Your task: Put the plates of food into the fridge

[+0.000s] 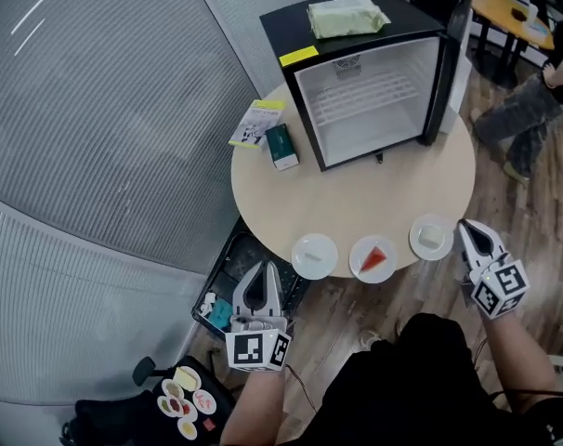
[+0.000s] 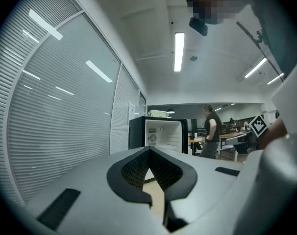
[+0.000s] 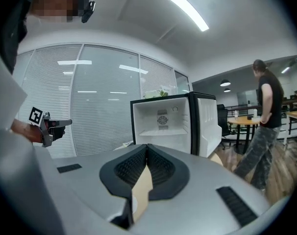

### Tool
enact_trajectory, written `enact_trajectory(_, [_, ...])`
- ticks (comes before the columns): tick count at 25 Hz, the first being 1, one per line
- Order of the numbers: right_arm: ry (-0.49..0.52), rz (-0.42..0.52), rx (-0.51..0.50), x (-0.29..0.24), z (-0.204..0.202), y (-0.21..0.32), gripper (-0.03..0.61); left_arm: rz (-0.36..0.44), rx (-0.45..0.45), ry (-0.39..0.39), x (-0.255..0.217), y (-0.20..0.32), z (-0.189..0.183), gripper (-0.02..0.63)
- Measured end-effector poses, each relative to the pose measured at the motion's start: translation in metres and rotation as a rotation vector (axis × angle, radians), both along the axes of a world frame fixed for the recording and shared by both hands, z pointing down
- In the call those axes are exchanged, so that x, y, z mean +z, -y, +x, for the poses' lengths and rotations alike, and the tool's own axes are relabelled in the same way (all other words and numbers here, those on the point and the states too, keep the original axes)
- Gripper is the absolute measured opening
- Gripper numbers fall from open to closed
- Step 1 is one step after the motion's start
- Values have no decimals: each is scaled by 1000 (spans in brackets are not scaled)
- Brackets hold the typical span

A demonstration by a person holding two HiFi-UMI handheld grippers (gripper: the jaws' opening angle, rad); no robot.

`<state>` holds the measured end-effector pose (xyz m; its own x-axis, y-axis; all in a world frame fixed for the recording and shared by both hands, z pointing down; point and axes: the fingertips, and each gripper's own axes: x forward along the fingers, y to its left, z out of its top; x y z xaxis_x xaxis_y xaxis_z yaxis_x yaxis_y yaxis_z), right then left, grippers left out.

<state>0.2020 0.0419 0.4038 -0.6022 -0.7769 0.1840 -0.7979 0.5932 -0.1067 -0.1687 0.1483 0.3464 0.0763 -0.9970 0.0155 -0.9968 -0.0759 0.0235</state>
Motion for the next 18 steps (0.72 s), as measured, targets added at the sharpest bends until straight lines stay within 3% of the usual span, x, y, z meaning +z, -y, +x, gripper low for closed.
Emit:
enact_trajectory(6, [29,-62,115,22,32,-5,6,41,111,6,-6,37,33,3])
enact_trajectory(10, [101,-69,159,45,47,-6,5,11,168,-6,1,54,53,3])
enact_trajectory(13, [105,-98,189,74,60,-3,5,1,192,6,3,65,67,3])
enact_trajectory(18, [117,-211,218,131,74,-2,6,55,187,41,-9,69,72,3])
